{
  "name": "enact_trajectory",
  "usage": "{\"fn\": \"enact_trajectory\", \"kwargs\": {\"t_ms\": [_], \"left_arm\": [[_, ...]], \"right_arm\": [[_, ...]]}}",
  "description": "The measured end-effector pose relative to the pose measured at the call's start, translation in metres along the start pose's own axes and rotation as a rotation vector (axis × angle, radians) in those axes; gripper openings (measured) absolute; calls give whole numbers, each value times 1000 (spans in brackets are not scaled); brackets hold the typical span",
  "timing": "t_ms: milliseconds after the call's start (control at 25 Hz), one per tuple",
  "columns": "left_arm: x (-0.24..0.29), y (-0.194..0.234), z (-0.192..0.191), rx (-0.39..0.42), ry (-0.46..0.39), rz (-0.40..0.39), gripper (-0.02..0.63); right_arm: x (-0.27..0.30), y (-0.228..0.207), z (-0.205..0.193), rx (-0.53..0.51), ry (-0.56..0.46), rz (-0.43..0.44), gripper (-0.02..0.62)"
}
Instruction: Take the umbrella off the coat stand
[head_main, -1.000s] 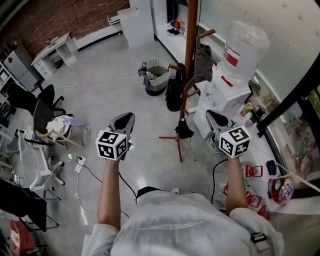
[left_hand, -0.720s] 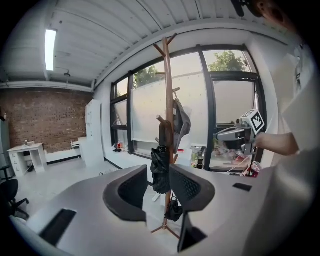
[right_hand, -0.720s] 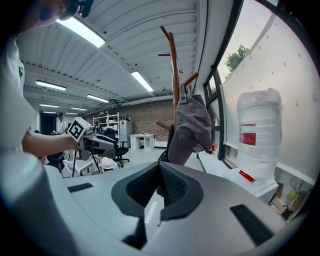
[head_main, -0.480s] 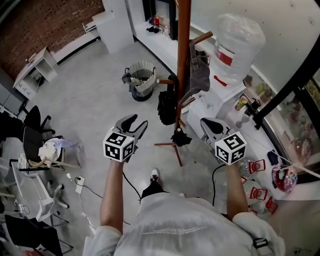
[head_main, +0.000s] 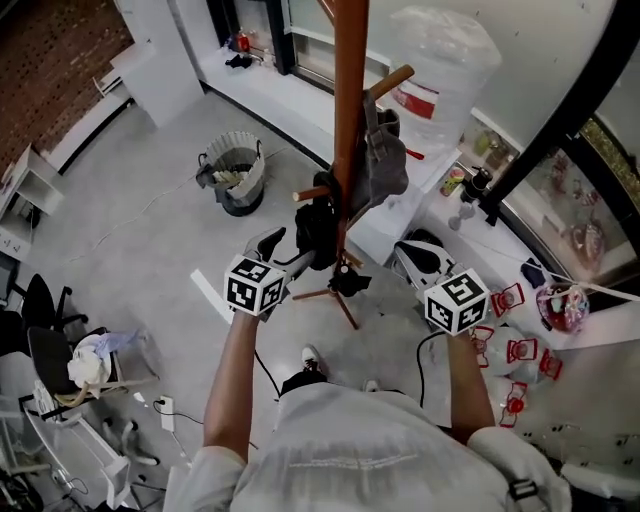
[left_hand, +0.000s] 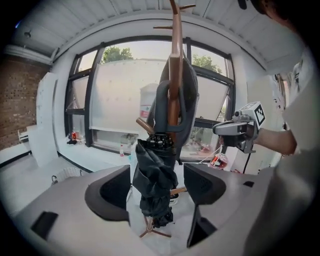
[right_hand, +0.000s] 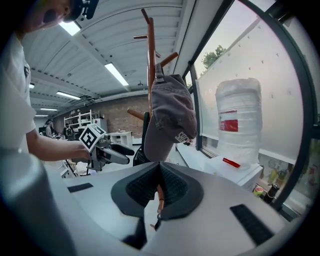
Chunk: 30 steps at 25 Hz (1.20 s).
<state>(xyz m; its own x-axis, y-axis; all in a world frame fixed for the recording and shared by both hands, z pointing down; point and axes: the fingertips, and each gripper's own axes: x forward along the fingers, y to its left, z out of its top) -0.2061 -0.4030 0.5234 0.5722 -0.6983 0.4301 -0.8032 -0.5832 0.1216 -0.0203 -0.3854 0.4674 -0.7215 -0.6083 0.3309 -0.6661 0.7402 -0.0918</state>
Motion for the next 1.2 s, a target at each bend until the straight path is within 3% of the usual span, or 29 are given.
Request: {"fn": "enact_trajectory", "kwargs": {"t_ms": [240,400,720,1040,1200], "left_arm": [[38,8,-16,-13,44,-109,361],[53,11,-14,-27,18,-182,390],[71,0,-16,-74,-10,-400,422],[85,-18,-18,-79,-23,-527,414],[85,-25,-14,-75,-42,-557,341]], "right_arm": [[8,-11,-14,48,47,-110,25],[15,-10,-23,74,61,-156,25],[15,-3,-42,132,81,-252,25],[2,-6,-65,159,126,-318,25],[4,-13,-67,164,135,-323,25]]}}
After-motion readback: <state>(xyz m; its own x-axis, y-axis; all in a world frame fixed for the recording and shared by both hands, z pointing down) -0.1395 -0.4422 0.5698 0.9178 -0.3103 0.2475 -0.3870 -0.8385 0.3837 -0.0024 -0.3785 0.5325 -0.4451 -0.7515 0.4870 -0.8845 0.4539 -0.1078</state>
